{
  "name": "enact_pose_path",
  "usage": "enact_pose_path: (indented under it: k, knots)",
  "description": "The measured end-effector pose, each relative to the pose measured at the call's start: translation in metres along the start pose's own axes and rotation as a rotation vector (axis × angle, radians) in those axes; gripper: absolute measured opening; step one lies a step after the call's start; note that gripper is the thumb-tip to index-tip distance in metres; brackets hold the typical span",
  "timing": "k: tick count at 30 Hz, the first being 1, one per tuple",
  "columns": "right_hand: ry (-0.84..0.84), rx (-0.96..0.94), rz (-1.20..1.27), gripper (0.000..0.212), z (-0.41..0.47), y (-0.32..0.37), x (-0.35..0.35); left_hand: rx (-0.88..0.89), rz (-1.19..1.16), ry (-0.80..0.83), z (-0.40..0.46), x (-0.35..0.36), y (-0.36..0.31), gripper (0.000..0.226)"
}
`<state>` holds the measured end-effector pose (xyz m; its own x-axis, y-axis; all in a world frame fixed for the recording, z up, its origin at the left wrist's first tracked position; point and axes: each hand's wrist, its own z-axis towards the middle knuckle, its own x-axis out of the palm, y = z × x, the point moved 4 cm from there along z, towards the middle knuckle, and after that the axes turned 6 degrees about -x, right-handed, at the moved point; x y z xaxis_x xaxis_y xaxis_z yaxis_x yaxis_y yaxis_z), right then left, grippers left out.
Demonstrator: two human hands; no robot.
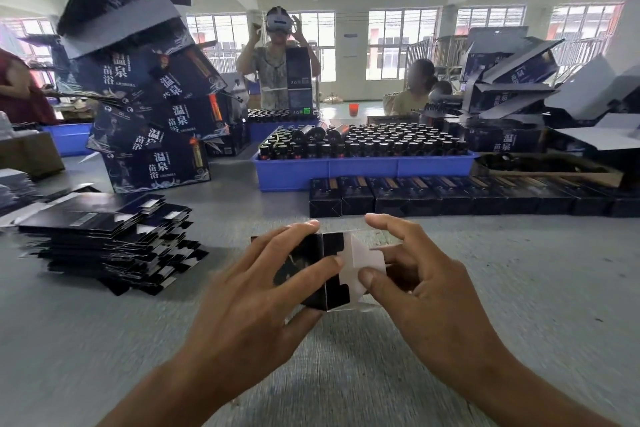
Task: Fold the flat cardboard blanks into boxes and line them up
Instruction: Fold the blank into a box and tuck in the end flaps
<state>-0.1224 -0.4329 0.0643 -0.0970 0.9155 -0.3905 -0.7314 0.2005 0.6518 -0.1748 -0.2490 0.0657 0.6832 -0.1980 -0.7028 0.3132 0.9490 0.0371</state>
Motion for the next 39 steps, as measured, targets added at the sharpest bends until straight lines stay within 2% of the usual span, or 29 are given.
enact_pose_path:
  k: [6,10,21,22,26,27,29,33,35,39]
  knots:
    - [0.013,-0.047,-0.132,0.041,-0.002,0.000,0.001,0.011,-0.010,-0.016,-0.002,0.000,-0.002,0.046]
    - [0.003,-0.094,-0.179,0.038,-0.001,0.002,0.001,-0.012,-0.033,0.009,-0.003,0.002,-0.004,0.058]
    - [0.101,-0.092,-0.225,0.030,0.000,0.002,0.003,-0.010,0.026,0.014,-0.003,0.002,-0.004,0.062]
    - [0.118,-0.085,-0.213,0.033,0.000,0.003,0.003,-0.014,0.016,0.008,-0.003,0.002,-0.003,0.062]
    - [0.277,-0.044,-0.188,0.080,0.000,0.005,0.007,-0.045,-0.019,0.002,-0.005,0.004,0.003,0.070]
    - [0.323,-0.047,-0.213,0.085,-0.001,0.006,0.009,-0.053,-0.025,0.006,-0.006,0.004,0.005,0.072]
    - [0.346,-0.061,-0.206,0.077,-0.001,0.006,0.012,-0.054,-0.031,0.003,-0.005,0.004,0.006,0.071]
    - [0.187,-0.060,-0.152,0.052,0.000,0.005,0.007,-0.002,-0.014,-0.024,-0.004,0.003,0.001,0.050]
    - [0.123,-0.063,-0.156,0.041,0.000,0.005,0.005,0.013,-0.004,-0.017,-0.005,0.004,-0.002,0.048]
    - [0.066,-0.056,-0.162,0.033,-0.002,0.002,0.005,0.053,0.046,-0.005,-0.006,0.006,-0.004,0.046]
